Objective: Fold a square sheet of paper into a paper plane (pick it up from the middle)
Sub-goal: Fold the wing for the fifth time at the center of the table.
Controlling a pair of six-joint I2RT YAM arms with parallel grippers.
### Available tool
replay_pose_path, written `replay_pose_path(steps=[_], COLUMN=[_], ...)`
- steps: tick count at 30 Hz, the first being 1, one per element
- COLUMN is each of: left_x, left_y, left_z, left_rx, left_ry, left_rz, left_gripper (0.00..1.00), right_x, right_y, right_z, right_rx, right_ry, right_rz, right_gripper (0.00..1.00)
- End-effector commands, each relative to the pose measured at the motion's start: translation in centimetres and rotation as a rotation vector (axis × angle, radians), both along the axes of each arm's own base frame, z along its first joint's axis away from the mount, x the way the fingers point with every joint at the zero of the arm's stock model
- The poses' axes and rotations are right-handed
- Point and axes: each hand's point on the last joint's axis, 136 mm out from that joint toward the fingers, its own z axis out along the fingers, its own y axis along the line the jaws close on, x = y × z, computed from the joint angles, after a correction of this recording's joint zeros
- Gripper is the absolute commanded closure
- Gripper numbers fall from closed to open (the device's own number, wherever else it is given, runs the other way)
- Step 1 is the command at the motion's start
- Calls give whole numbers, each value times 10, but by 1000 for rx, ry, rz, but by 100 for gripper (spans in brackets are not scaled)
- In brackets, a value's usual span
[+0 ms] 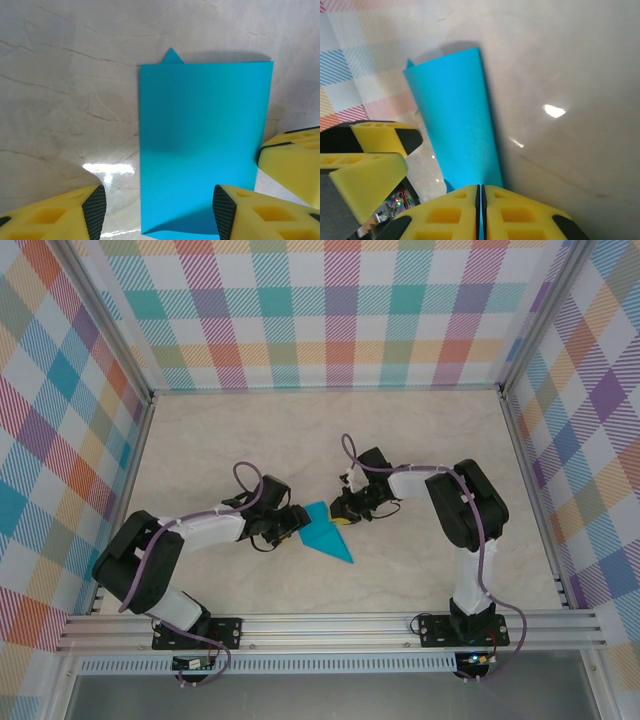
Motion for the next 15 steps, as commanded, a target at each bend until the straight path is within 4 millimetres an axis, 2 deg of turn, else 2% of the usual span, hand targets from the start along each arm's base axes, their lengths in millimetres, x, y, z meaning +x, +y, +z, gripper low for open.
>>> replay_pose_path(steps=[1, 7, 12, 15], left_x=[13, 13, 11, 10], left_y=[-11, -12, -6, -4], left_z=[10, 6, 4, 5], left_rx=[-52, -54, -21, -20], left_ry=[-17, -6, 2, 1], left_rz=[0, 7, 17, 21], left_gripper=[39, 39, 39, 39], right_x=[-1, 3, 12, 10], right_y=[-3, -12, -19, -23], right_z=[-10, -13, 32, 64], right_rx=[53, 63, 30, 30], right_ry=[56, 84, -48, -142], right_rz=[-36, -99, -94, -62], right_gripper=[88, 85, 80, 75])
